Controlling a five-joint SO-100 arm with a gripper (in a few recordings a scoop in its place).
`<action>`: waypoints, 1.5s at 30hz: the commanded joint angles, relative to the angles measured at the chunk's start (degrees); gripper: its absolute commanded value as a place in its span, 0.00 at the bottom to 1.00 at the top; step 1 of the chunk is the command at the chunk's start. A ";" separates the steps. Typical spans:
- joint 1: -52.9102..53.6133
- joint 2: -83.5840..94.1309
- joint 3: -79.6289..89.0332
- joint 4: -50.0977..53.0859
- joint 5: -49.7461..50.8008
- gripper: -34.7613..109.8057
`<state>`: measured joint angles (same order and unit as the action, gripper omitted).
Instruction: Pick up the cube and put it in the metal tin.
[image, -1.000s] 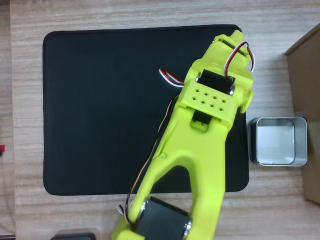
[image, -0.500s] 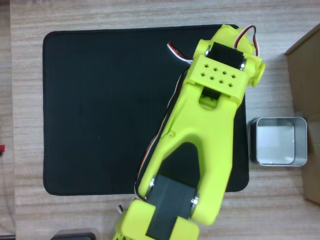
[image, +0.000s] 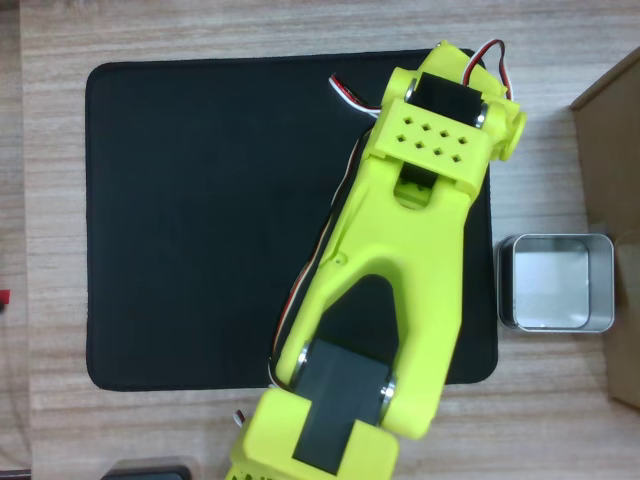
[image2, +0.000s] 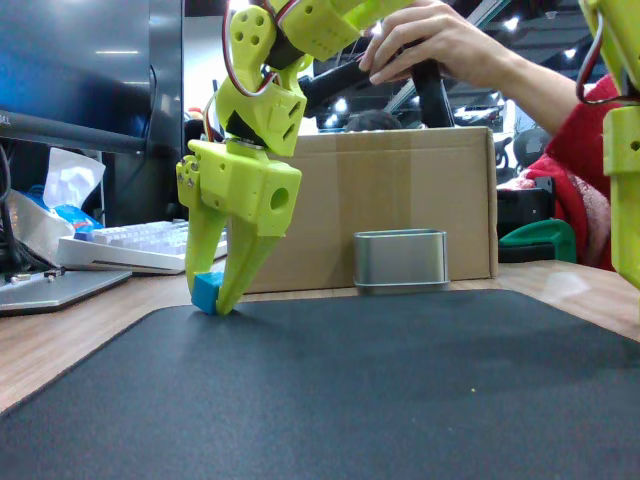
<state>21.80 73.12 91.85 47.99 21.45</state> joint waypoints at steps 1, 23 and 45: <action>-0.44 3.96 2.37 0.70 0.79 0.24; 9.40 54.14 29.79 -6.68 0.00 0.24; 28.12 64.78 52.21 -17.40 -22.76 0.24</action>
<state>48.34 137.20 144.84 30.85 -0.79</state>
